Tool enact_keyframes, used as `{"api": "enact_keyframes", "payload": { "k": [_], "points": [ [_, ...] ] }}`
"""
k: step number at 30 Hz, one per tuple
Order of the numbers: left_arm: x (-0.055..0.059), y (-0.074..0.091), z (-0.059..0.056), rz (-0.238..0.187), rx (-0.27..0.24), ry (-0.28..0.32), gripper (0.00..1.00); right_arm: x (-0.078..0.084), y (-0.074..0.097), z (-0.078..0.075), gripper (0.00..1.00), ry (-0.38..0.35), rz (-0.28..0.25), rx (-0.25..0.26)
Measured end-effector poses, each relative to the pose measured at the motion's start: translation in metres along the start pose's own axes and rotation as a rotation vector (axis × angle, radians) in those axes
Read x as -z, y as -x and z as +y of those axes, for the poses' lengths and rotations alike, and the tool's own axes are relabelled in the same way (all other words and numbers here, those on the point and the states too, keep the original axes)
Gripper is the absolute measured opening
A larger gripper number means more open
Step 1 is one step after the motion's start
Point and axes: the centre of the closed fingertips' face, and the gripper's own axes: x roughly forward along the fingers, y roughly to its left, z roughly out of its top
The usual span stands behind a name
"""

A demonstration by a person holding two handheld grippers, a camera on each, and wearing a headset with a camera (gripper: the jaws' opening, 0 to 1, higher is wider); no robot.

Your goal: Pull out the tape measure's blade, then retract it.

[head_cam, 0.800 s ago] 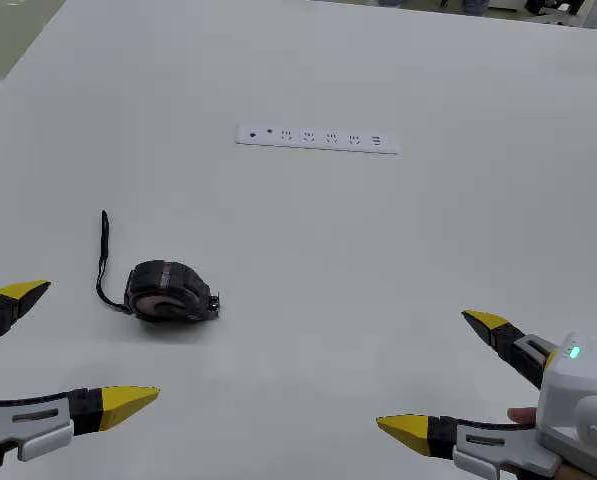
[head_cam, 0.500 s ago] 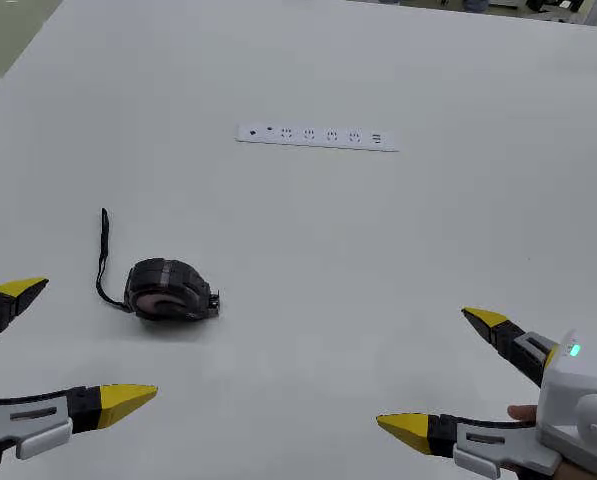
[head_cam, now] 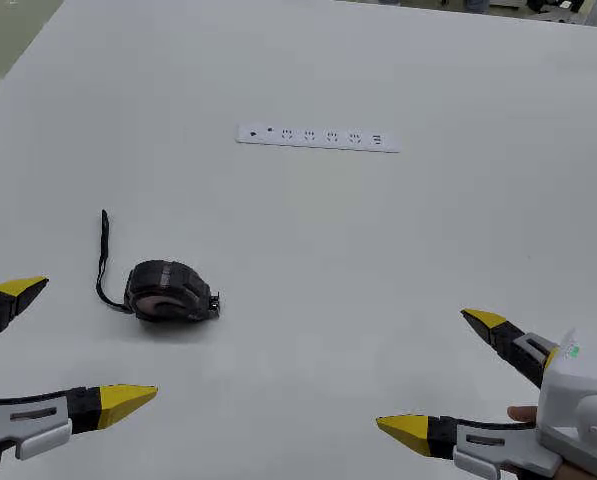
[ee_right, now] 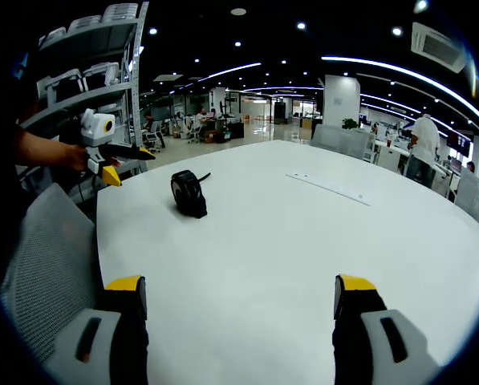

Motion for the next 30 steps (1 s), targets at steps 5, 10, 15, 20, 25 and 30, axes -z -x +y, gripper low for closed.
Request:
{"api": "enact_keyframes", "payload": {
  "k": [5, 10, 15, 20, 25, 30],
  "points": [
    [0.000, 0.000, 0.000, 0.001, 0.001, -0.002, 1.00, 0.000, 0.000, 0.000, 1.00, 0.001, 0.002, -0.002],
    [0.001, -0.002, 0.000, 0.011, 0.011, -0.015, 1.00, -0.001, -0.002, 0.000, 0.99, 0.006, 0.005, -0.010],
    [0.000, -0.004, -0.001, 0.017, 0.022, -0.025, 1.00, -0.002, -0.003, -0.001, 0.99, 0.018, 0.010, -0.019],
    [0.000, -0.006, -0.001, 0.026, 0.036, -0.037, 1.00, -0.004, -0.004, -0.001, 0.98, 0.030, 0.015, -0.033],
    [0.001, -0.010, -0.002, 0.039, 0.049, -0.054, 1.00, -0.003, -0.008, 0.001, 0.98, 0.047, 0.029, -0.055],
    [0.002, -0.012, -0.002, 0.049, 0.059, -0.063, 1.00, -0.002, -0.010, 0.001, 0.98, 0.051, 0.034, -0.071]
  ]
}}
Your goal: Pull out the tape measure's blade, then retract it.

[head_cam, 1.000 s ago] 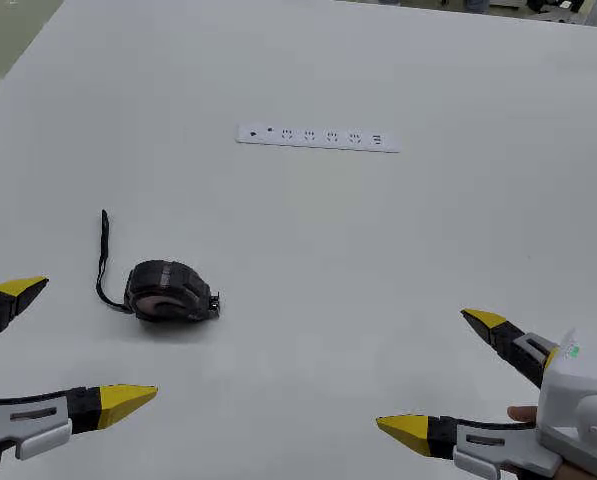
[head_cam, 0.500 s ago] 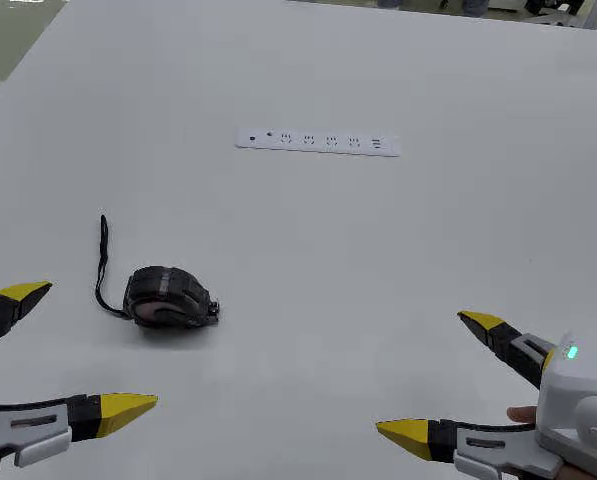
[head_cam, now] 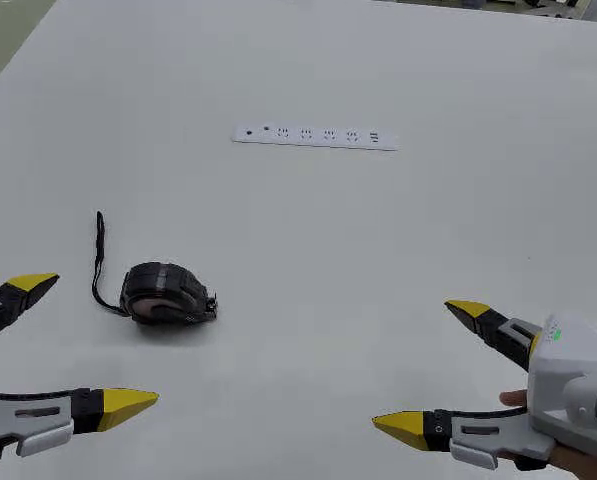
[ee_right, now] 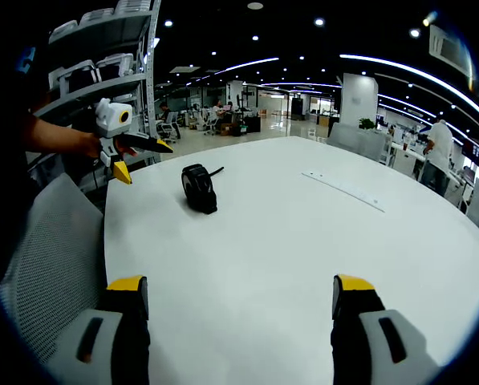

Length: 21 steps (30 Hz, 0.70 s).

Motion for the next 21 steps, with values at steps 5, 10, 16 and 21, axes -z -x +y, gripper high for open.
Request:
{"api": "enact_keyframes", "payload": {
  "k": [5, 10, 16, 21],
  "points": [
    [0.001, -0.001, 0.000, 0.008, 0.003, -0.009, 1.00, 0.000, -0.001, 0.001, 0.97, 0.004, 0.001, -0.010],
    [0.003, -0.008, 0.001, 0.031, 0.028, -0.028, 0.99, 0.000, -0.008, 0.002, 0.96, 0.024, 0.023, -0.044],
    [0.004, -0.013, 0.001, 0.051, 0.051, -0.050, 0.98, -0.001, -0.013, 0.004, 0.96, 0.038, 0.028, -0.069],
    [0.004, -0.018, 0.003, 0.076, 0.076, -0.075, 0.97, -0.003, -0.019, 0.003, 0.94, 0.061, 0.033, -0.092]
  ]
}}
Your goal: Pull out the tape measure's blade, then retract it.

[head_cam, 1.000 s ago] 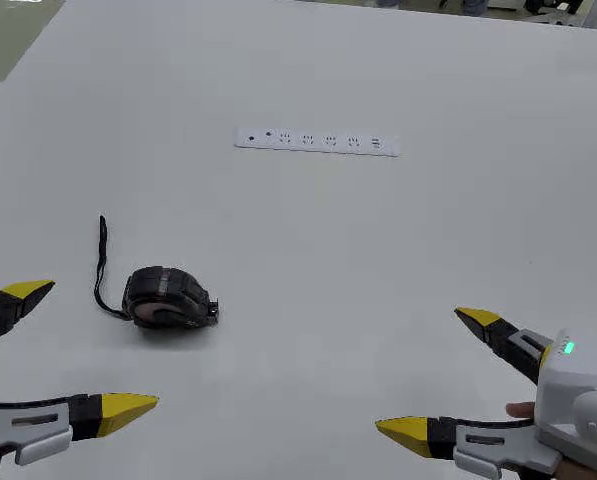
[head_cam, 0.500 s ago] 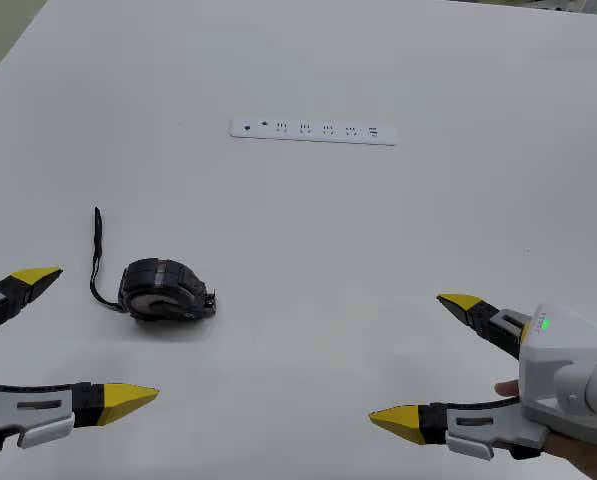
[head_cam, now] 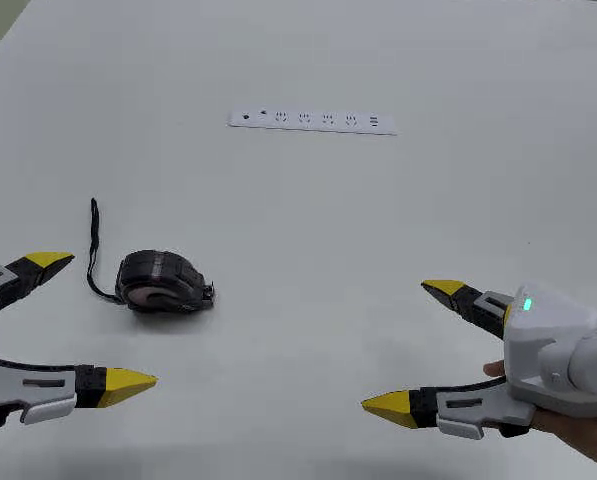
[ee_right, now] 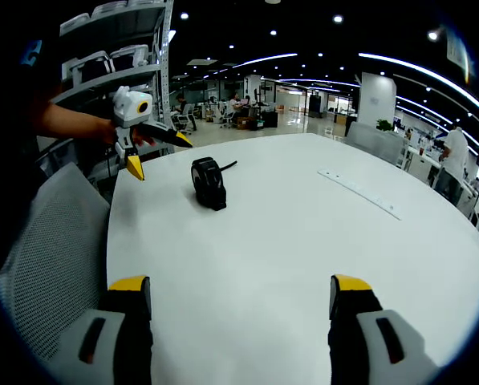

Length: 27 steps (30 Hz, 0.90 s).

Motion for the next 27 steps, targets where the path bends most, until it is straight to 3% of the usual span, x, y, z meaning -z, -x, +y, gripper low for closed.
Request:
{"api": "enact_keyframes", "payload": {
  "k": [27],
  "points": [
    [0.007, -0.023, 0.010, 0.085, 0.103, -0.099, 0.78, -0.019, -0.041, -0.002, 0.85, 0.063, -0.007, -0.094]
  ]
}}
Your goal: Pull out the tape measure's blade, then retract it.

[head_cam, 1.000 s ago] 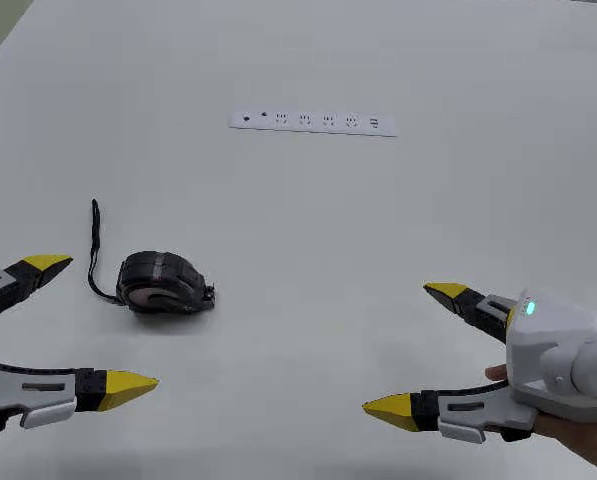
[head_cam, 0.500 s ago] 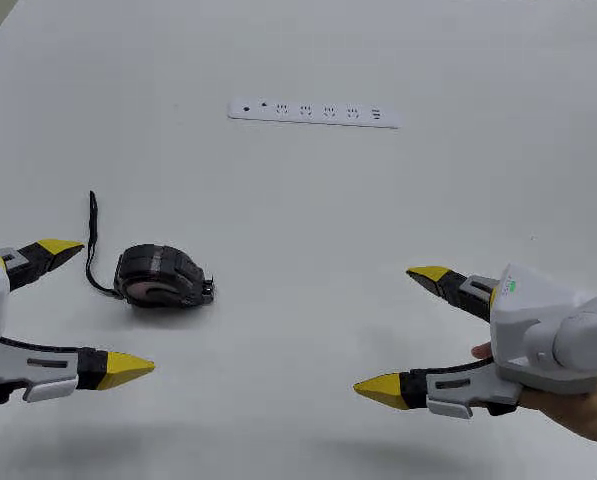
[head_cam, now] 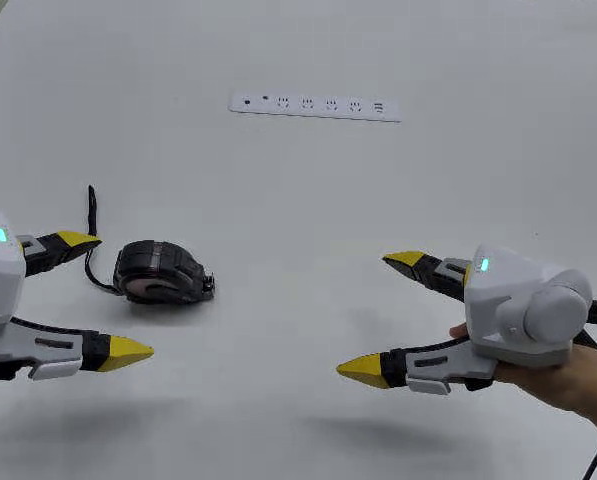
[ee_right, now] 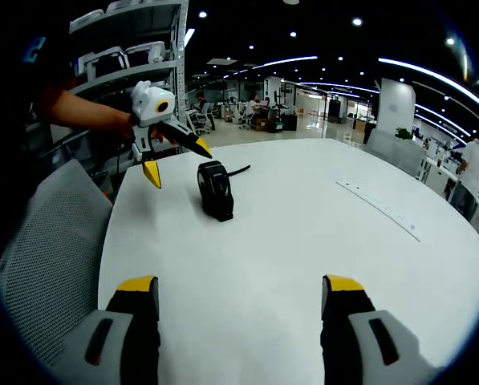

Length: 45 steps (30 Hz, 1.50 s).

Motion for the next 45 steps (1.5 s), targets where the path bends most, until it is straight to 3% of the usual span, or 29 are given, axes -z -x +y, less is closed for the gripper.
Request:
{"api": "enact_keyframes", "payload": {
  "k": [28, 35, 45],
  "points": [
    [0.007, -0.024, 0.017, 0.117, 0.086, -0.124, 0.54, -0.022, -0.047, -0.001, 0.72, 0.095, -0.003, -0.082],
    [0.008, -0.026, 0.019, 0.127, 0.097, -0.134, 0.46, -0.023, -0.052, -0.001, 0.69, 0.099, 0.000, -0.091],
    [0.015, -0.036, 0.025, 0.198, 0.158, -0.190, 0.38, -0.031, -0.076, 0.002, 0.65, 0.104, -0.013, -0.123]
  ]
}}
